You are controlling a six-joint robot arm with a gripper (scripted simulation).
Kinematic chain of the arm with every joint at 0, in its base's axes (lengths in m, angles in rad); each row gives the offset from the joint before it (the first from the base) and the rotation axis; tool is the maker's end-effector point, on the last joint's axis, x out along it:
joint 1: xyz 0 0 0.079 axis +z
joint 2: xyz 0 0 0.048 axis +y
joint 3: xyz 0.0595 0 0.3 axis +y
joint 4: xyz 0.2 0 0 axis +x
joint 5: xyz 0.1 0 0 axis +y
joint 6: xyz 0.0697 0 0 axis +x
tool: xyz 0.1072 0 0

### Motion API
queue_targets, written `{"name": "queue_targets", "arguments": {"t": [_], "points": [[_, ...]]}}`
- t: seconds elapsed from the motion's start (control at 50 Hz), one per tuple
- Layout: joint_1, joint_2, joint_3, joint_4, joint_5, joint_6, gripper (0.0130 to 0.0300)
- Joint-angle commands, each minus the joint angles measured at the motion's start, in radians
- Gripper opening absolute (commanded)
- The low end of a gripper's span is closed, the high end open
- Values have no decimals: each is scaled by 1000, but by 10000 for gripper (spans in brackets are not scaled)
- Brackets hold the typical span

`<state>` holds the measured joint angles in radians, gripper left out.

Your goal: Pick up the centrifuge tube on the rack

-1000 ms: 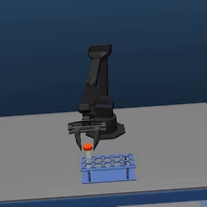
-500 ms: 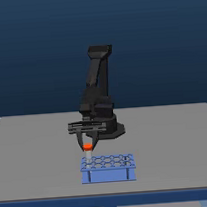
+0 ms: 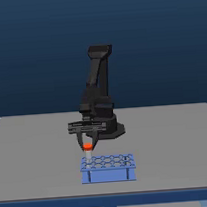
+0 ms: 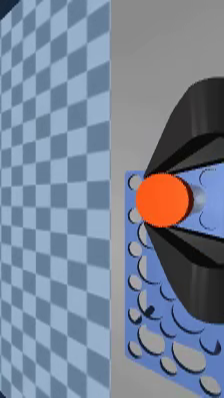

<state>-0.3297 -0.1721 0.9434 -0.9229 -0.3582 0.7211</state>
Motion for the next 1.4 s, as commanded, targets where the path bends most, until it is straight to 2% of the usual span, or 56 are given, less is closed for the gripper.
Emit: {"name": "queue_targets", "arguments": {"t": [0.02,0.48,0.84,1.18,1.4], "points": [[0,-4,-2,-13,4,14,130],[0,-47,-25,-171,38,182,130],[0,-101,-61,-440,69,464,130],[0,-137,-92,-670,75,704,130],[0,-165,-122,-862,68,904,130]]}}
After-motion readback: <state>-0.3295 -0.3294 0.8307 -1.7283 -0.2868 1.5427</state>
